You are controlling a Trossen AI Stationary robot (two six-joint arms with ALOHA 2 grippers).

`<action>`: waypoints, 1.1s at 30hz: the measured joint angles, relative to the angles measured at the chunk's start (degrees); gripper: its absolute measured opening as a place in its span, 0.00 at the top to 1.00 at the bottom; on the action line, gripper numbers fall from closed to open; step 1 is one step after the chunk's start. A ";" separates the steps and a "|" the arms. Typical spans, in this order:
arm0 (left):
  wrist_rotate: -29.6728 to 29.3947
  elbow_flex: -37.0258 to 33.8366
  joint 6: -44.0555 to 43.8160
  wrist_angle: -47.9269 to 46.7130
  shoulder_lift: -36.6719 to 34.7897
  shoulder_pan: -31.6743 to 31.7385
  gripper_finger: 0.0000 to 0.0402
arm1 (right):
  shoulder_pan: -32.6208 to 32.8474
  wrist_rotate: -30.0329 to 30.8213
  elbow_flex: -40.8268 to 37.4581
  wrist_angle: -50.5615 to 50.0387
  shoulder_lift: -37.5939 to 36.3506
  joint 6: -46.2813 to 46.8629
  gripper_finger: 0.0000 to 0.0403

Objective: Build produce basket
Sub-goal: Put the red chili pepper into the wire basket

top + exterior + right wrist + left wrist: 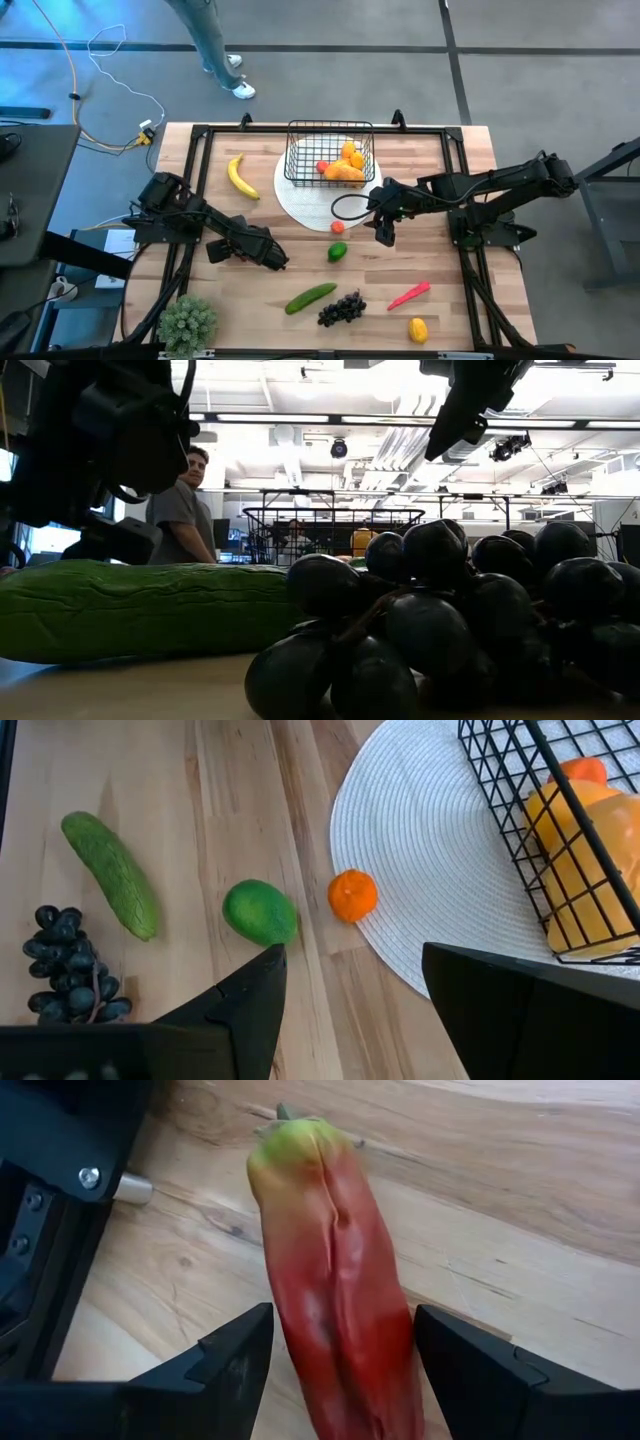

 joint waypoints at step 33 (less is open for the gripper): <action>-15.90 2.09 8.34 2.04 -12.72 -3.31 0.87 | -0.10 5.67 0.00 0.46 0.00 3.33 0.46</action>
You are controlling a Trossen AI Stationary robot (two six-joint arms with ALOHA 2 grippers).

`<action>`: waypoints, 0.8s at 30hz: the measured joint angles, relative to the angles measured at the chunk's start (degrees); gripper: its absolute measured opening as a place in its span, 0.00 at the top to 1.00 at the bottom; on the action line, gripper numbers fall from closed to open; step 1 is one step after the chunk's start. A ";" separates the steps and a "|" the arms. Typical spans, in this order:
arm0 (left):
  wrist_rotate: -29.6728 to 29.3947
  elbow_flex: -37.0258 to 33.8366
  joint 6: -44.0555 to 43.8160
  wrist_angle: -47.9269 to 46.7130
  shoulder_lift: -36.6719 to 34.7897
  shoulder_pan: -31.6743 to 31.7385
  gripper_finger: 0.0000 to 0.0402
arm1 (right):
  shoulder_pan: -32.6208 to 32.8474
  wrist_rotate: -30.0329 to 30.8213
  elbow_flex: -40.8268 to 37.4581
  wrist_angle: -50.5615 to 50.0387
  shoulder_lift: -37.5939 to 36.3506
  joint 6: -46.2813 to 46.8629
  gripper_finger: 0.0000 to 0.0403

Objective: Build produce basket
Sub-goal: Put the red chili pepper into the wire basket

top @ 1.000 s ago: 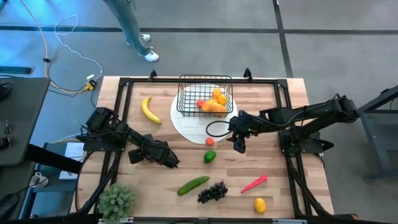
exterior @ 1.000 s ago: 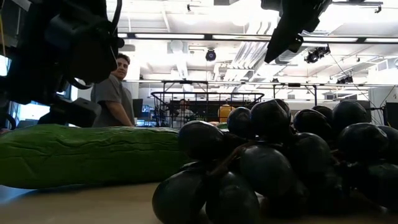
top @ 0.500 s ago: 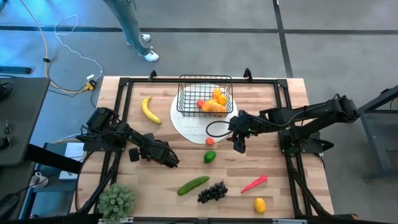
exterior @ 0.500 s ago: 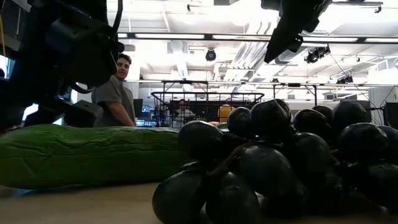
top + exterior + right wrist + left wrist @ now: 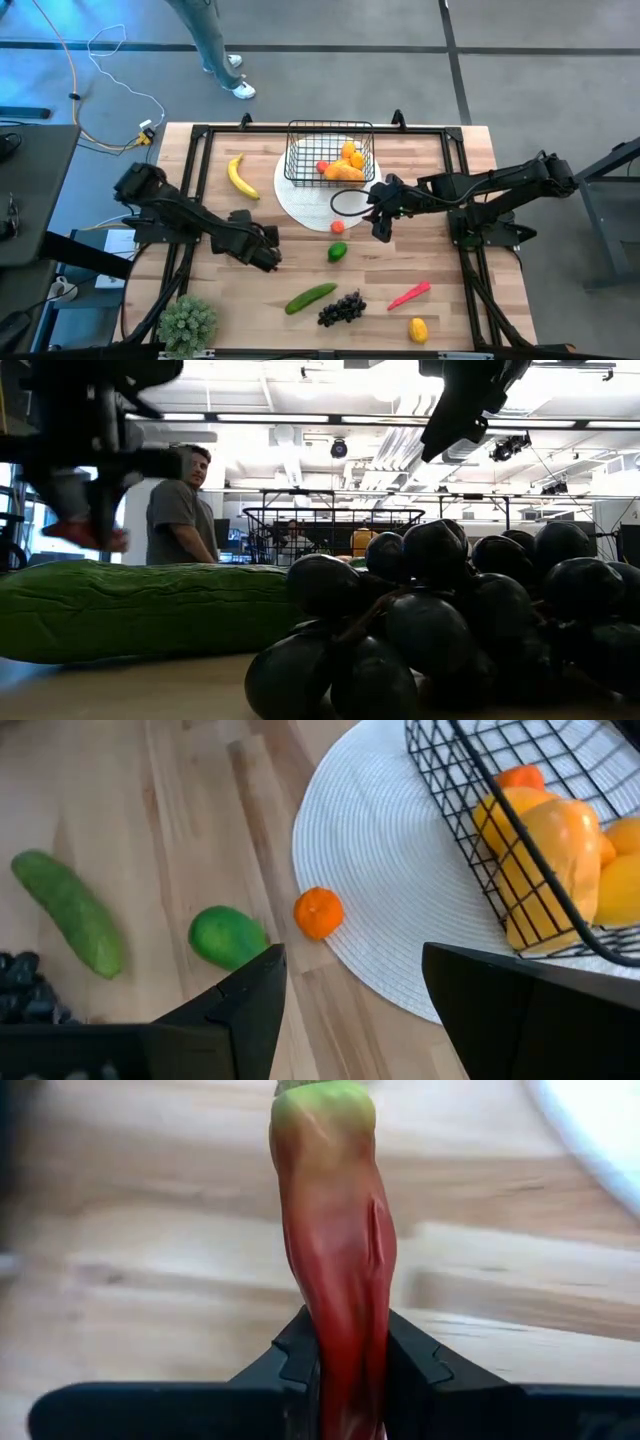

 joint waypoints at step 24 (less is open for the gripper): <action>-24.18 1.17 42.98 16.64 -22.58 5.71 0.87 | 0.00 11.21 0.00 1.17 -0.02 20.41 0.46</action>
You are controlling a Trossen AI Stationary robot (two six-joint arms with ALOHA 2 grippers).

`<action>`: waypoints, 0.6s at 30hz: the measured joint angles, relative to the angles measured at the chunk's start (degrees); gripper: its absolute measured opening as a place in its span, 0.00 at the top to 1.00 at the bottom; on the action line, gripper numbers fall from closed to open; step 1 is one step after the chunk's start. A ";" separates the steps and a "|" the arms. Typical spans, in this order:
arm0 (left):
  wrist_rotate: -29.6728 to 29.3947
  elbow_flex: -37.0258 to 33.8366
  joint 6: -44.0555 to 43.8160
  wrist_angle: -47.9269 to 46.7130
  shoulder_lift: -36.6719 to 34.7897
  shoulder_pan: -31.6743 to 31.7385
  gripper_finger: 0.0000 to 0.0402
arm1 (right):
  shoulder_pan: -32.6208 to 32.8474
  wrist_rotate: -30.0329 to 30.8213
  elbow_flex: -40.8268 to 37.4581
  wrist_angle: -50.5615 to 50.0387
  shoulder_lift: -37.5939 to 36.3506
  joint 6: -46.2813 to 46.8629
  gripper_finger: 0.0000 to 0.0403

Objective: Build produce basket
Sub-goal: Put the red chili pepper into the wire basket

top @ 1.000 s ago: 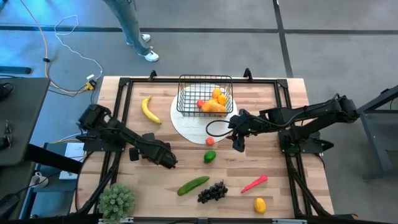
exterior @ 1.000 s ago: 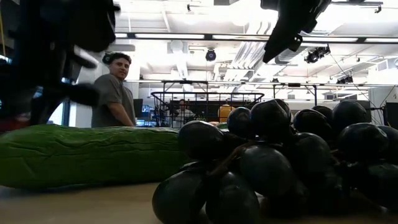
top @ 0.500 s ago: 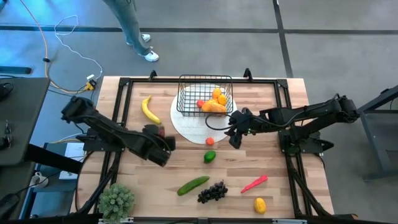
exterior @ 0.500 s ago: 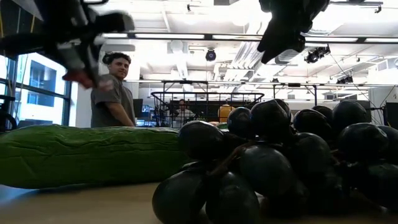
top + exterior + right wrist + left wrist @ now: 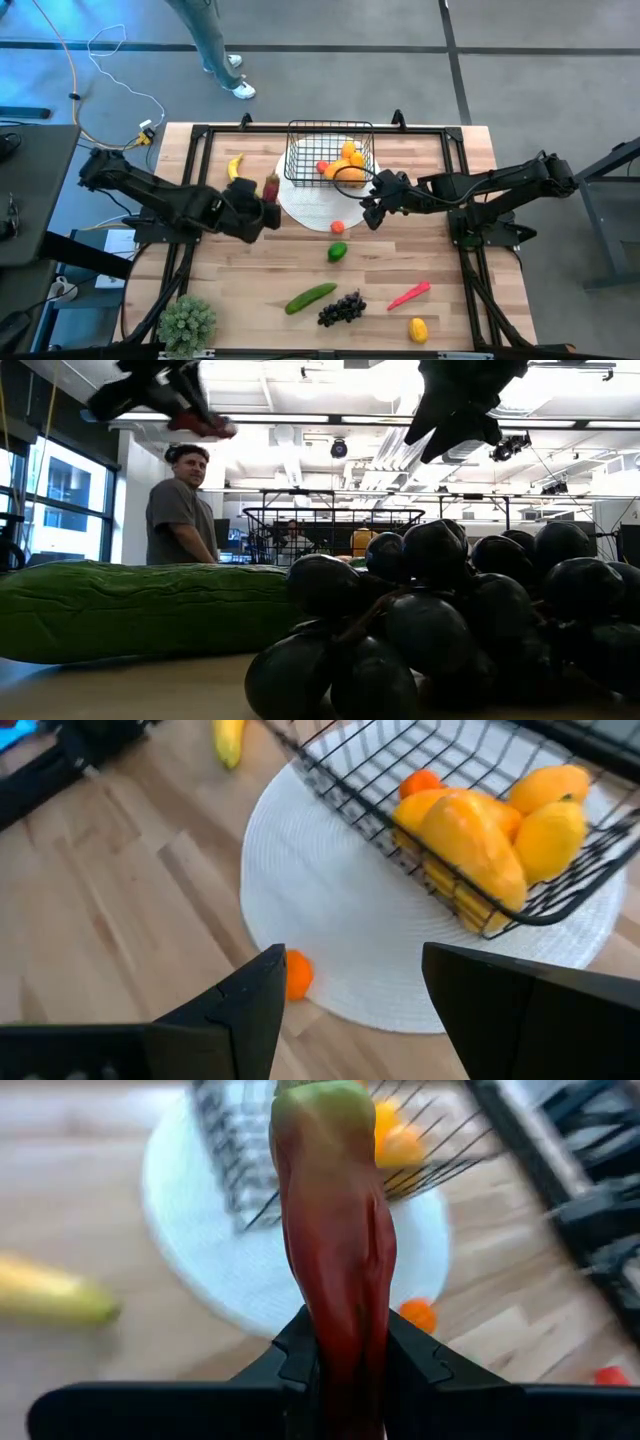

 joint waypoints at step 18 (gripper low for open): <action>9.70 -0.08 40.51 24.49 -1.68 19.08 0.87 | -0.19 7.09 0.00 1.12 -0.02 10.67 0.46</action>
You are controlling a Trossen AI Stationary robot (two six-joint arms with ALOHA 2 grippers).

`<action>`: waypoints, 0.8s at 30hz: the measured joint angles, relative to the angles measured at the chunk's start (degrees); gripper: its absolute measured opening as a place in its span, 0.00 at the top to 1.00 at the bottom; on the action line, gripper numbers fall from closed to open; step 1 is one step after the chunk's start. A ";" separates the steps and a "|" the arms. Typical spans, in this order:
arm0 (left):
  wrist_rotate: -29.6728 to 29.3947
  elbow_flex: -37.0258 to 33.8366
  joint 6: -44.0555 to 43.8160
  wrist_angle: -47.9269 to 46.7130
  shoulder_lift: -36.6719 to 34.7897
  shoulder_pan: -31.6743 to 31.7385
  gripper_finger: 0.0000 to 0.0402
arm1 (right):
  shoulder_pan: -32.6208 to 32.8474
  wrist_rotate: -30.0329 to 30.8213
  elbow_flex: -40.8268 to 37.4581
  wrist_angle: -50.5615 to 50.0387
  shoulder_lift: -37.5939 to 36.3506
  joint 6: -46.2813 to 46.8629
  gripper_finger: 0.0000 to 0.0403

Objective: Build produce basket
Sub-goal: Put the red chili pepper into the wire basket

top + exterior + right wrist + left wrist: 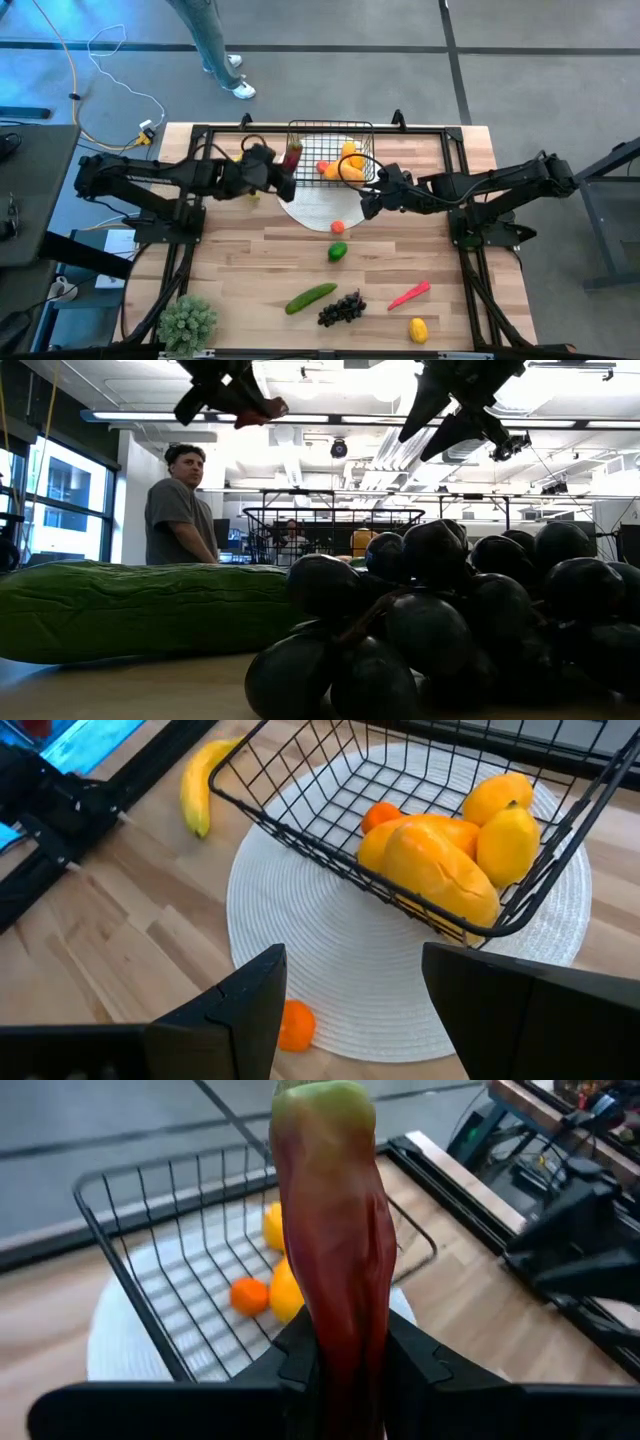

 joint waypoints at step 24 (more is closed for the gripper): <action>5.98 0.02 13.91 10.63 2.28 17.82 0.87 | -15.41 -3.81 0.00 11.51 0.02 -13.73 0.46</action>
